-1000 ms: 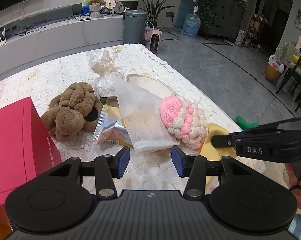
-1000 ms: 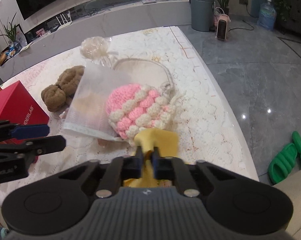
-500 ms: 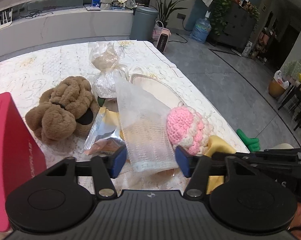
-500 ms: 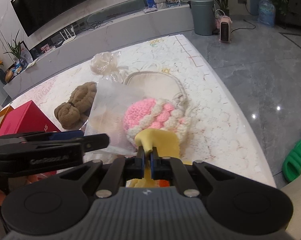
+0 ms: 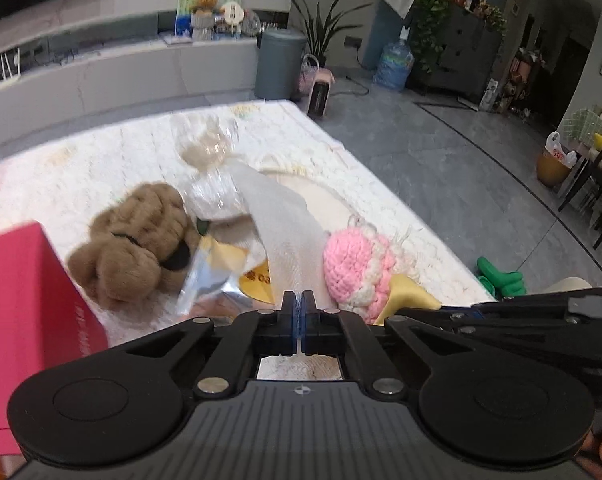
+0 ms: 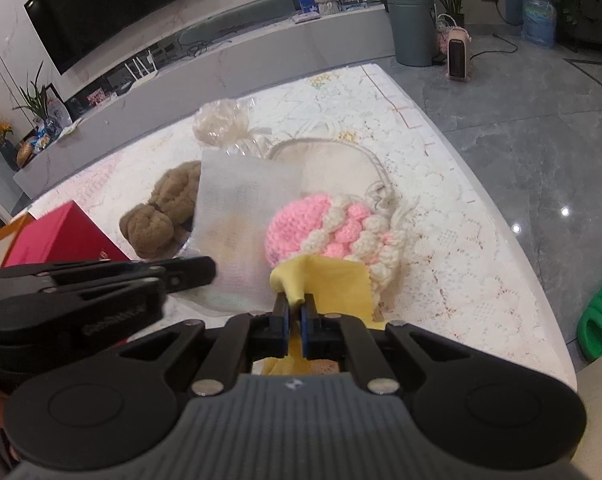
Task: Organize soft objects
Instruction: 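Grasp the yellow cloth with the right tool while the left tool grasps the clear mesh bag, then carry the yellow cloth and mesh bag into the orange box and open both tools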
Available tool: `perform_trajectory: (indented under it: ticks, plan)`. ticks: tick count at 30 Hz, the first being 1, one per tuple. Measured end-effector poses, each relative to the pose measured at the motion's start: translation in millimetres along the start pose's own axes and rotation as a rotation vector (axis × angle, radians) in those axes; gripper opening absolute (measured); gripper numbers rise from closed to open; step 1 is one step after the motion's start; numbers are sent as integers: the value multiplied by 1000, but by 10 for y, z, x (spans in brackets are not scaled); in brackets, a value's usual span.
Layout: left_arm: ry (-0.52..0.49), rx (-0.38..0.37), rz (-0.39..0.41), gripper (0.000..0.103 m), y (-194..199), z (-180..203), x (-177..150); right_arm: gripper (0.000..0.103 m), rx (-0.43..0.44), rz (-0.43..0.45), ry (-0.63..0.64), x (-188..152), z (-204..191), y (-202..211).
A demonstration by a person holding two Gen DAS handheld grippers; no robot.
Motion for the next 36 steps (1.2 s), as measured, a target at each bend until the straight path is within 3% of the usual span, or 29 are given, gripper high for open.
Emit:
perform_trajectory:
  ticks: [12,20,27,36]
  plan:
    - [-10,31,137,1,963,-187,14,3,55,91,17,45,-456,527]
    - [34,61,198,1,1566,-419,-182,3,110,141,68,-88,-961,958]
    - [82,141,252,1,2083,-796,-287,3,201,151,125,-183,-1517,1108]
    - [180,279,284,1,2428,-1392,-344,3,354,143,203,-215,-2482,1016]
Point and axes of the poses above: each gripper's, at about its wrist camera, not at the fingertips, and y roughly against the way its jaws point, z to its right, x to its top, the point moved 9 cm from there along -y, roughly the way its jaws point, and after that the axes turned 8 degrees about x, right-handed, at the moved point
